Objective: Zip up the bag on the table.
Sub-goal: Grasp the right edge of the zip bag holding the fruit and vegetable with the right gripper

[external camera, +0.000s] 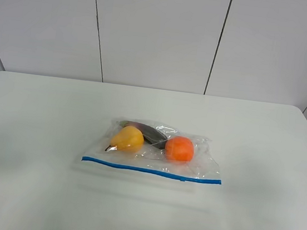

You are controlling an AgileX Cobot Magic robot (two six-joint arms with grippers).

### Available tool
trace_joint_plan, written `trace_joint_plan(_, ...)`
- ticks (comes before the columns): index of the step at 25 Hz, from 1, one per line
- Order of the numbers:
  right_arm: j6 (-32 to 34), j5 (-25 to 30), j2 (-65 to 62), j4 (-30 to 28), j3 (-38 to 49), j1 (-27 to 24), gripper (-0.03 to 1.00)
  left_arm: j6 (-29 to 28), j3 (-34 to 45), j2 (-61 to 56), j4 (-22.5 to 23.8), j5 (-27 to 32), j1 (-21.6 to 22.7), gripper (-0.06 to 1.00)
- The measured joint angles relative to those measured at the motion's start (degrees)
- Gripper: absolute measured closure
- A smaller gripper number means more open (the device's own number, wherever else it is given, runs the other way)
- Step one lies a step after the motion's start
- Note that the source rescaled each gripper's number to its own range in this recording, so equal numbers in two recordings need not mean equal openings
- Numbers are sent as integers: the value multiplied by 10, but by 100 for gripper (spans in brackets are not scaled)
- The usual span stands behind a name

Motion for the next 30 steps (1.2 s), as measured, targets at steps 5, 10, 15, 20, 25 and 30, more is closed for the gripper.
trace_joint_plan(5, 0, 0, 0, 0, 0, 0, -3, 0, 0, 0, 0, 0, 0, -6)
trace_joint_plan(10, 0, 0, 25, 1, -17, 0, -3, 0, 0, 0, 0, 0, 0, -6)
trace_joint_plan(15, 0, 7, 200, 21, -117, 0, -3, 0, 0, 0, 0, 0, 0, -6)
trace_joint_plan(20, 0, 21, 389, 94, -214, 2, -3, 0, 0, 0, 0, 0, 0, -6)
trace_joint_plan(25, 0, 37, 553, 169, -247, 2, -3, 0, 0, 0, 0, 0, 0, -6)
trace_joint_plan(30, -16, 32, 703, 188, -249, 2, 2, 0, 0, 0, 0, 0, 0, -6)
